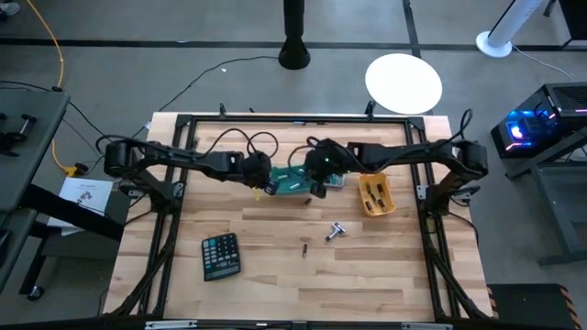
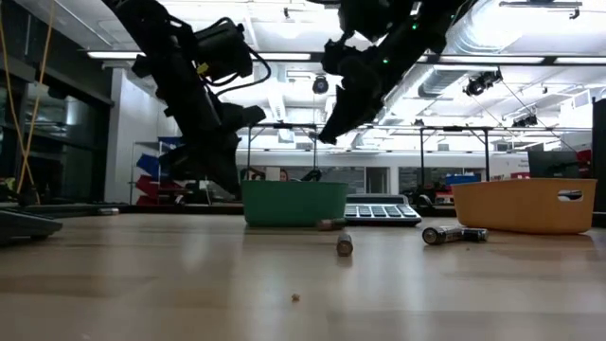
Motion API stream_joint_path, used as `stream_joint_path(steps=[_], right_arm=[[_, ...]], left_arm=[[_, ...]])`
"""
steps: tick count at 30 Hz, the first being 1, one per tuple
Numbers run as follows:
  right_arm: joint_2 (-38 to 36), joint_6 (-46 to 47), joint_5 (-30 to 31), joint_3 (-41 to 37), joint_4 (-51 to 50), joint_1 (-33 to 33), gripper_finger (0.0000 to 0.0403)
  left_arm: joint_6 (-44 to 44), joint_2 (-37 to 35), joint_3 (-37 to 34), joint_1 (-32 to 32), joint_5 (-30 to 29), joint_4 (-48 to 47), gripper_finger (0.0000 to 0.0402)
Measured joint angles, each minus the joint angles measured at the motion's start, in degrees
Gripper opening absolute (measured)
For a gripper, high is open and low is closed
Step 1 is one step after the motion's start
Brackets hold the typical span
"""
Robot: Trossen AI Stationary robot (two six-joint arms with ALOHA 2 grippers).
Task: Sort batteries
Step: Put the silver battery into the blue bin
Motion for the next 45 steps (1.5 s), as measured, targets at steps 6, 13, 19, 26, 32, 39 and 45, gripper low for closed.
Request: stream_joint_path(steps=[6,13,19,26,32,39,45], right_arm=[[0.74,0.96,-1.1,0.0,0.82,-0.62,0.0123],[-3.6,3.89,-9.34,0.02,-10.52,0.3,0.0196],[-9.1,6.99,-12.49,-5.7,-24.08,10.35,0.0197],[-6.95,32.71,-7.83,-12.34,-13.75,20.65,0.0185],[-3.13,44.29,0.33,-12.13,-12.78,21.8,0.0161],[0.11,48.37,1.44,-12.11,-16.31,21.76,0.0138],[0.54,48.39,2.25,-12.09,-15.79,21.78,0.0138]], left_arm=[[2.23,-4.04,0.0,1.67,-1.93,-0.97,0.0001],[4.98,-8.65,0.02,2.88,-4.6,-7.84,0.0],[4.33,-9.22,0.04,2.31,-7.76,-13.31,0.0],[2.32,-8.73,0.03,2.29,-7.65,-10.95,0.0],[2.55,-8.69,0.02,2.29,-6.36,-10.71,0.0],[3.08,-8.69,0.02,2.29,-6.03,-10.57,0.0],[4.18,-8.69,0.02,2.29,-6.03,-10.58,0.0]])
